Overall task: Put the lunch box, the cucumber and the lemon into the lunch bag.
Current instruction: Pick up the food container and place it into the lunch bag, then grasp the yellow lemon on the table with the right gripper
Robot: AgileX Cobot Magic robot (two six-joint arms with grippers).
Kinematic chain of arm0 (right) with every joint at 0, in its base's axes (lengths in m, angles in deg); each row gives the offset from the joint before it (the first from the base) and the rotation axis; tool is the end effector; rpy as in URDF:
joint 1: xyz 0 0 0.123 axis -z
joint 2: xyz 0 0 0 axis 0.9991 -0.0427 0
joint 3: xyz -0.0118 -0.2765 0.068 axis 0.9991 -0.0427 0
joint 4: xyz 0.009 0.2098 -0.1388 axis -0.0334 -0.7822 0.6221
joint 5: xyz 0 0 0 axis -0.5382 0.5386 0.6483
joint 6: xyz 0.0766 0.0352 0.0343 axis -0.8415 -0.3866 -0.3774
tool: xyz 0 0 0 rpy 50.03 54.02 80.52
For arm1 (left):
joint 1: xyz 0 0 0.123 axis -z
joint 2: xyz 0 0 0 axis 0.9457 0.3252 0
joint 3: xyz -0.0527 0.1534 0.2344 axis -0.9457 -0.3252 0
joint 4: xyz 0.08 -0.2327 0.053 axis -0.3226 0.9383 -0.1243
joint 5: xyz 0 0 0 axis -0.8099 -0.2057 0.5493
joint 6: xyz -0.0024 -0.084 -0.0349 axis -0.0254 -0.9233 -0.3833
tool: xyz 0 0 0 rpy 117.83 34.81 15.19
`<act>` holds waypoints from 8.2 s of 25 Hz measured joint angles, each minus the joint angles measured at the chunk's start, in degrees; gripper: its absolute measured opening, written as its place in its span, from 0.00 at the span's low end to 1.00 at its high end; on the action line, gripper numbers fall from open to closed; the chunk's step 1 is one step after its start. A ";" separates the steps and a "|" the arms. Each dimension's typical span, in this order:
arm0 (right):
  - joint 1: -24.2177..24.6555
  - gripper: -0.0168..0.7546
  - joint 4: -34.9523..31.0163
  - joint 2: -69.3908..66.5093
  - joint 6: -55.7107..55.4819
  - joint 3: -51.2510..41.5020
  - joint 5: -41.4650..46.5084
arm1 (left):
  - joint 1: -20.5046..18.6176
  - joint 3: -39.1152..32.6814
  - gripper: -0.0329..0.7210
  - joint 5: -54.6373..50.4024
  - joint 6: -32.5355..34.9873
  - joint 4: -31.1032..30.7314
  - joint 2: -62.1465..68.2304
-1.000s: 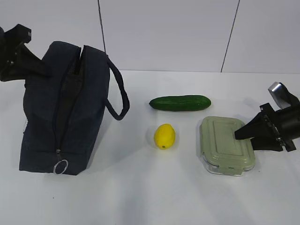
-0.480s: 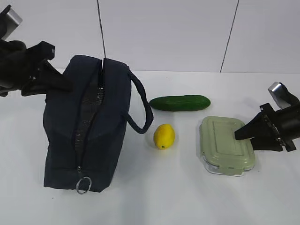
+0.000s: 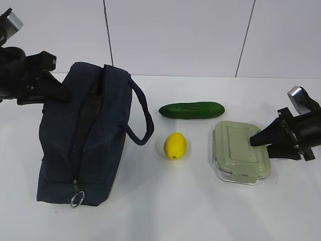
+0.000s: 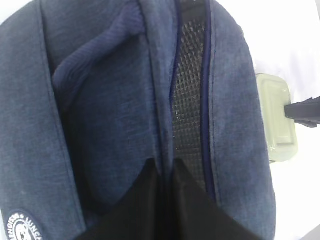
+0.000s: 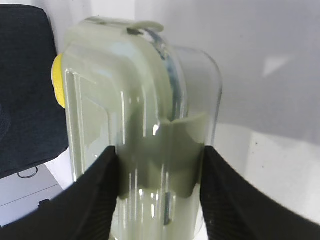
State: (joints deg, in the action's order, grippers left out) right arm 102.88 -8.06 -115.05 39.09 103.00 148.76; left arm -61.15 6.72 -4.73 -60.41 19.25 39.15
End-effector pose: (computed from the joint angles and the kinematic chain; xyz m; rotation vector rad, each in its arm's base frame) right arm 0.3594 -0.0222 0.1120 0.0919 2.6485 1.3262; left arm 0.2929 -0.0989 0.2582 0.0766 2.5065 -0.8761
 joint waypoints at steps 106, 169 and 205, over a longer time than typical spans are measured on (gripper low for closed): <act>-29.89 0.51 -18.48 1.03 -5.96 13.18 0.97 | 1.12 0.00 0.05 -2.29 5.92 9.08 0.32; -39.37 0.69 -20.96 -0.53 19.59 20.26 0.63 | 5.17 -0.10 0.05 -14.04 5.92 13.59 1.59; -32.76 0.70 13.43 -0.34 -19.15 39.48 5.29 | -4.66 -0.10 0.05 -10.88 4.65 3.03 1.59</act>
State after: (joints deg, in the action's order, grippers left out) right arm 70.12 5.37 -115.38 19.93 142.49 154.05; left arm -65.81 6.62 -15.61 -55.76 22.27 40.73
